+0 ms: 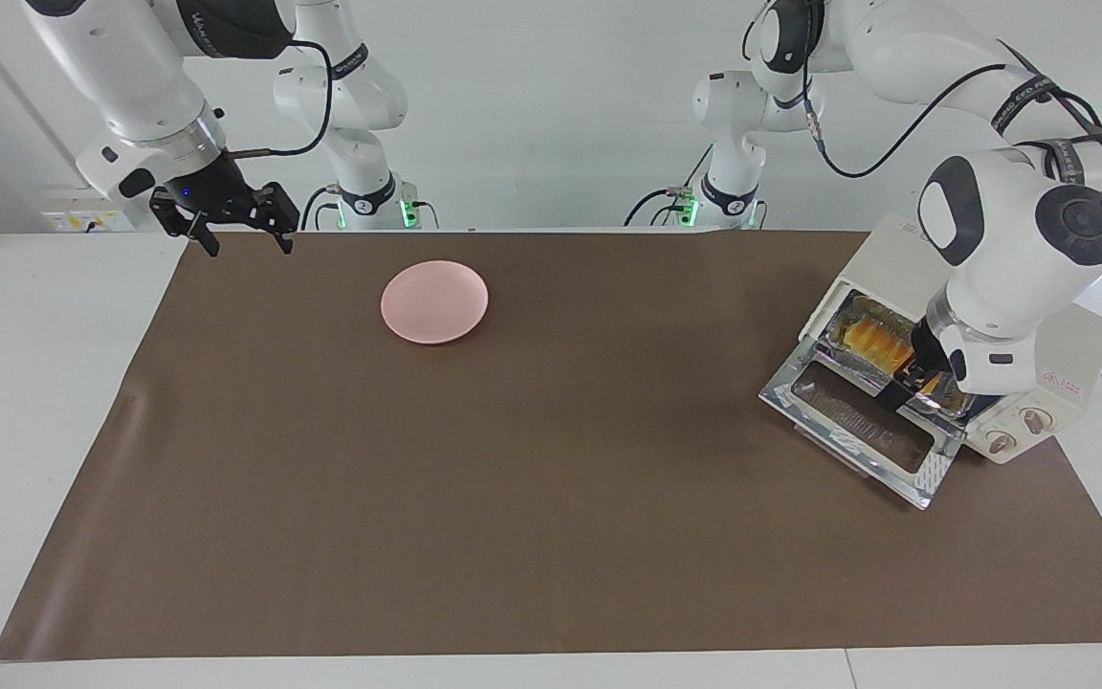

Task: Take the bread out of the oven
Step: 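Reach the left gripper into the open oven toward the foil tray, then grasp the foil tray's edge inside the oven with the left gripper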

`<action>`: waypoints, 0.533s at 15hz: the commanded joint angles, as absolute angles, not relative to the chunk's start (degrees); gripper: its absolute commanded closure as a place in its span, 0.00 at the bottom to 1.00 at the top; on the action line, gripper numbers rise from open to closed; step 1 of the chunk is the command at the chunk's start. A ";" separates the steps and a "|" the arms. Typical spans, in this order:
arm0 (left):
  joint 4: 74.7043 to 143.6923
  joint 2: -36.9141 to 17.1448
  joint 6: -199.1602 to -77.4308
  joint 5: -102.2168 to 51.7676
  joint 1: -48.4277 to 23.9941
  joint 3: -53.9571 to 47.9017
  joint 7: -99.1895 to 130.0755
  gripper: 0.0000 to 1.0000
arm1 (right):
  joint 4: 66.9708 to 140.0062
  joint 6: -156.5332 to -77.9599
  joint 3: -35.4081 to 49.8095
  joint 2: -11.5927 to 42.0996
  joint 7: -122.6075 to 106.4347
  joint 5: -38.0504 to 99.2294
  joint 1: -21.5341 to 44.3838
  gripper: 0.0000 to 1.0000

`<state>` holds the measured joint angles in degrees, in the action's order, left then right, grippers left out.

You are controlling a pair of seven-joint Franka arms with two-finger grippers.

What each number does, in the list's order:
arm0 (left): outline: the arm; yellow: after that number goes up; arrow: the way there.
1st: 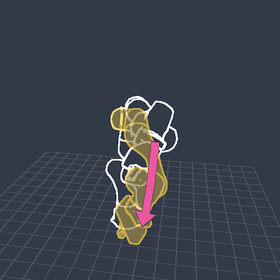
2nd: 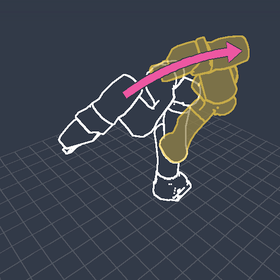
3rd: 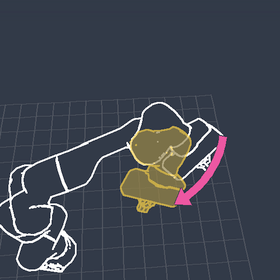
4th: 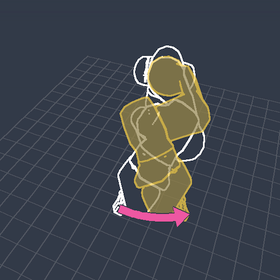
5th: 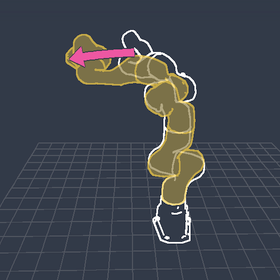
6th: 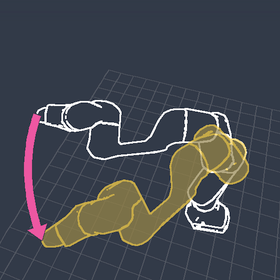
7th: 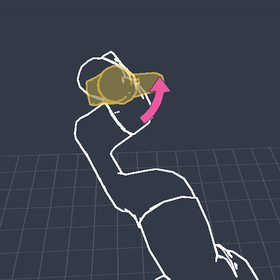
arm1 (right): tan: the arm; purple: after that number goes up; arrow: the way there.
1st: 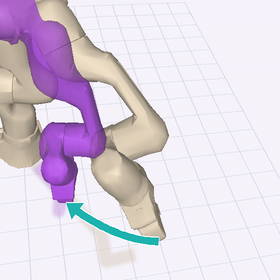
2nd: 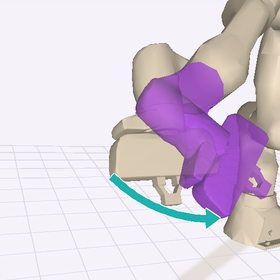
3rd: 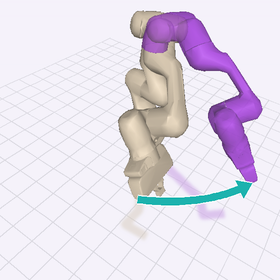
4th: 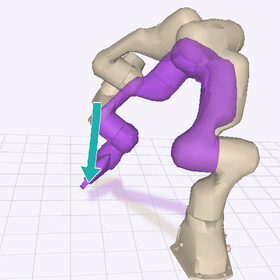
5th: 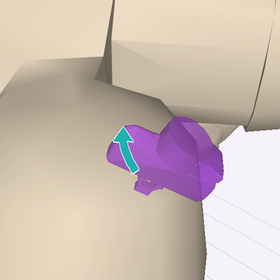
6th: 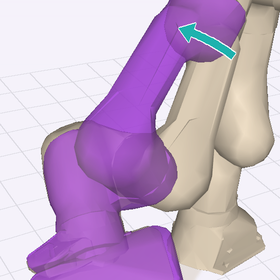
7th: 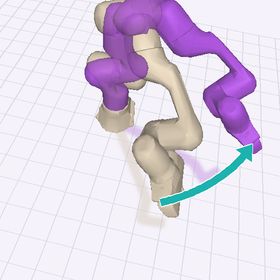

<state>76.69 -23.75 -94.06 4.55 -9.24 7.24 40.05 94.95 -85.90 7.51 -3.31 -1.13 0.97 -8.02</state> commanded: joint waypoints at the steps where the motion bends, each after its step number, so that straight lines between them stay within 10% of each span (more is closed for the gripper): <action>1: 89.28 -17.49 -101.41 6.24 -9.58 7.29 44.02 0.00 | 96.15 -85.61 8.00 -4.57 -2.37 0.35 -8.88 0.00; 8: 97.99 -16.53 -107.04 10.02 -10.28 7.29 49.30 0.00 | 96.15 -85.61 8.00 -4.57 -2.37 0.35 -8.88 0.00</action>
